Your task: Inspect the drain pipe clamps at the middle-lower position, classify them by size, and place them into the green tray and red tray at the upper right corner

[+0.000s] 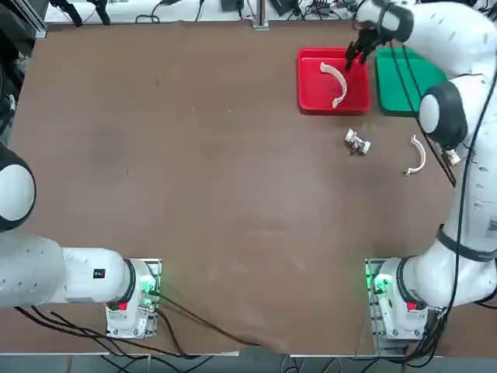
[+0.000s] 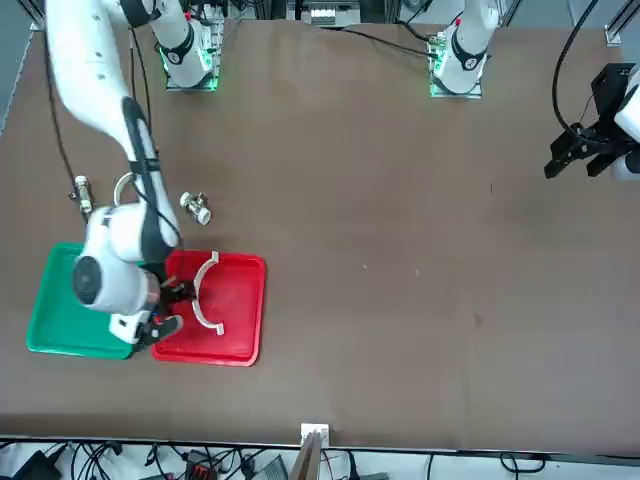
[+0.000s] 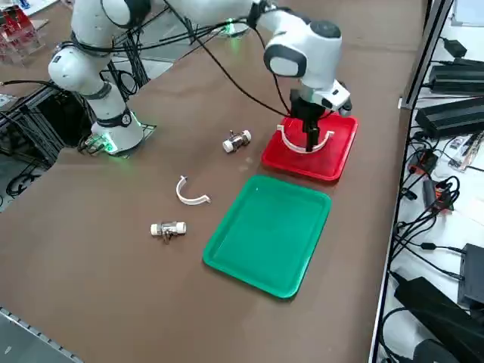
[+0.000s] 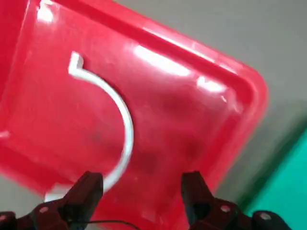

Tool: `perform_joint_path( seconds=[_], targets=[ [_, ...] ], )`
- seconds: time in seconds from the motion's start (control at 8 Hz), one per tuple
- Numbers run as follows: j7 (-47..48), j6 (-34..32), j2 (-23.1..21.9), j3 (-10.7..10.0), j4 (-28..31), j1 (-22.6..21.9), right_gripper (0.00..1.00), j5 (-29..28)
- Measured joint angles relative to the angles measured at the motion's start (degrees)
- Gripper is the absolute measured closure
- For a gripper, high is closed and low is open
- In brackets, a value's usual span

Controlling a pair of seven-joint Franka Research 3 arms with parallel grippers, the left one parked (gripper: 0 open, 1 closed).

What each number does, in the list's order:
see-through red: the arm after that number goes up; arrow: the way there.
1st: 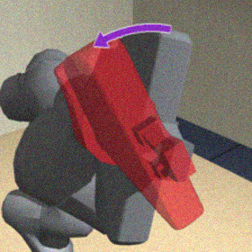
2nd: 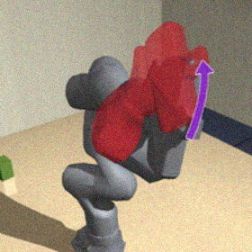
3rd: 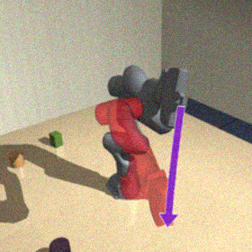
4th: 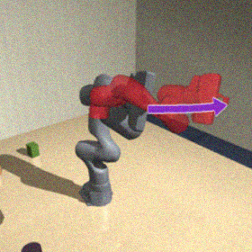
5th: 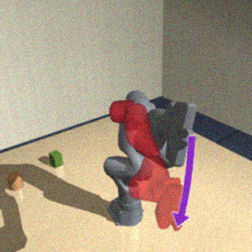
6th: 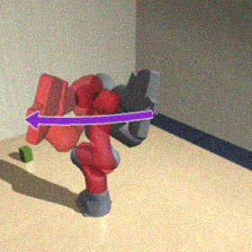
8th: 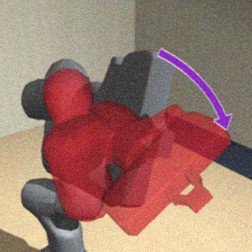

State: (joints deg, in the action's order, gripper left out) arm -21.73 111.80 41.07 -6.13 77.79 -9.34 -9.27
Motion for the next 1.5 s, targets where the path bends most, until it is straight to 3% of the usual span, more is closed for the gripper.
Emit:
perform_joint_path(
  seconds=[0.25,0.5,1.0,1.25,1.5],
  targets=[
    [-0.02,-6.38,-5.53,-2.55,3.59,2.31,0.01,0.75],
    [-0.01,-5.28,-11.57,-5.69,14.7,2.48,0.03,2.41],
    [-0.53,9.99,-21.78,-13.6,40.23,2.69,0.06,7.21],
    [-3.03,14.65,-22.97,-14.92,46.68,4.15,0.08,8.78],
    [-7.94,18.36,-22.9,-15.14,49.88,8.54,0.1,8.84]
  ],
)
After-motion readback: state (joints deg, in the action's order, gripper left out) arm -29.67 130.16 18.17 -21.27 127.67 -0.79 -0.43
